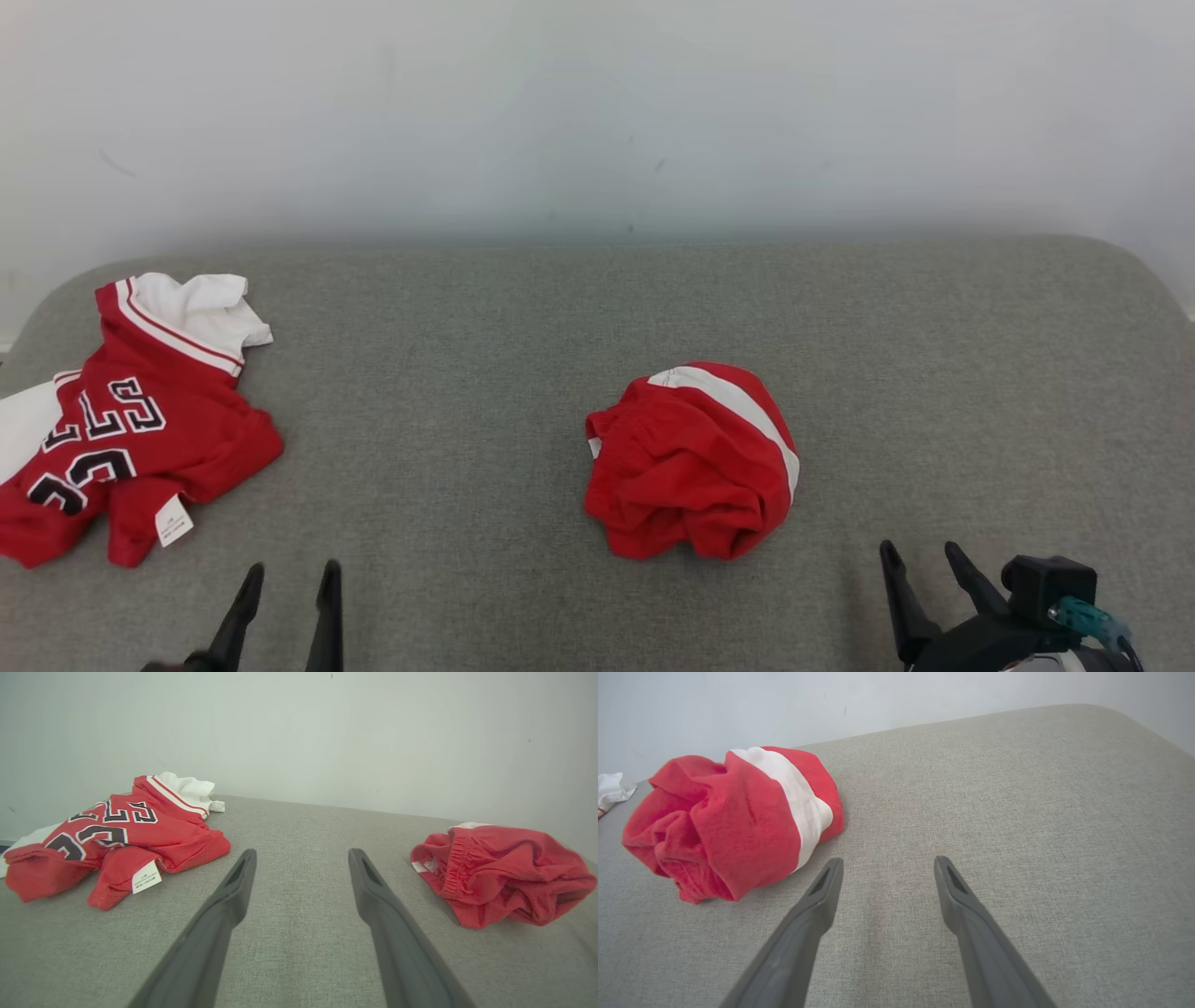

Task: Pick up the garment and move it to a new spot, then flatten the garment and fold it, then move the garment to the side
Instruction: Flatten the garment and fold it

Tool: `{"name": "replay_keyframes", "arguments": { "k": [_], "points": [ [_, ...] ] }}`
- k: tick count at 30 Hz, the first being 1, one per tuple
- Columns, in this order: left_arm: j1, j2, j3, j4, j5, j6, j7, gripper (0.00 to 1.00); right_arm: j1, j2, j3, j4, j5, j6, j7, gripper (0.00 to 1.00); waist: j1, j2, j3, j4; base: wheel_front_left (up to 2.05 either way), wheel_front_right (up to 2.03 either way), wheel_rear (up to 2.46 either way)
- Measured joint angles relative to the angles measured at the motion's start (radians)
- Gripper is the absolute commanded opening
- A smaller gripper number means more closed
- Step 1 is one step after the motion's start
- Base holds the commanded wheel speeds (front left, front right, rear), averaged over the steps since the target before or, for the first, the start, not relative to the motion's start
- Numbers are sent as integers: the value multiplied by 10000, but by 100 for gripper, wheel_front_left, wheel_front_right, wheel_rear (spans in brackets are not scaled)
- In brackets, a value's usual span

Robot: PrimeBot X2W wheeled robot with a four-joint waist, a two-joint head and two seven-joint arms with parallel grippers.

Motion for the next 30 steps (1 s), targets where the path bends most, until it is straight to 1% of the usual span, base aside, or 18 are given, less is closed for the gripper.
{"name": "replay_keyframes", "arguments": {
  "k": [3,8,12,16,19,22,25,30],
  "points": [
    [-635,19,-267,165,-2,-111,554,100,-47,2,167,-128,0,0,201,100,0,0,39,-99,0,0,0],
    [-2036,-52,-686,834,-217,-564,1685,100,-195,4,407,-426,-58,0,353,100,0,0,108,-443,0,0,0],
    [-3350,-259,-1051,1908,-571,-988,2602,100,-334,-2,662,-589,-81,0,499,100,0,0,186,-863,0,0,0],
    [-4733,-683,-1476,3229,-899,-1233,3802,100,-347,-2,888,-744,-79,0,612,100,1,0,280,-1373,0,0,0],
    [-5789,-926,-1620,4249,-1032,-1206,4748,100,-377,2,1124,-809,-38,0,662,100,1,0,358,-1817,0,0,0],
    [-6636,-1095,-1695,5118,-1210,-1003,5697,100,-424,0,1289,-836,29,0,650,100,1,0,441,-2300,0,0,0],
    [-7326,-1225,-1672,5697,-1342,-834,6305,100,-492,-2,1337,-836,109,0,598,100,1,1,548,-2804,0,0,0],
    [-8154,-1273,-1499,6562,-1484,-395,7045,100,-527,-4,1369,-780,238,0,499,100,1,1,787,-3569,0,0,0]
  ]
}}
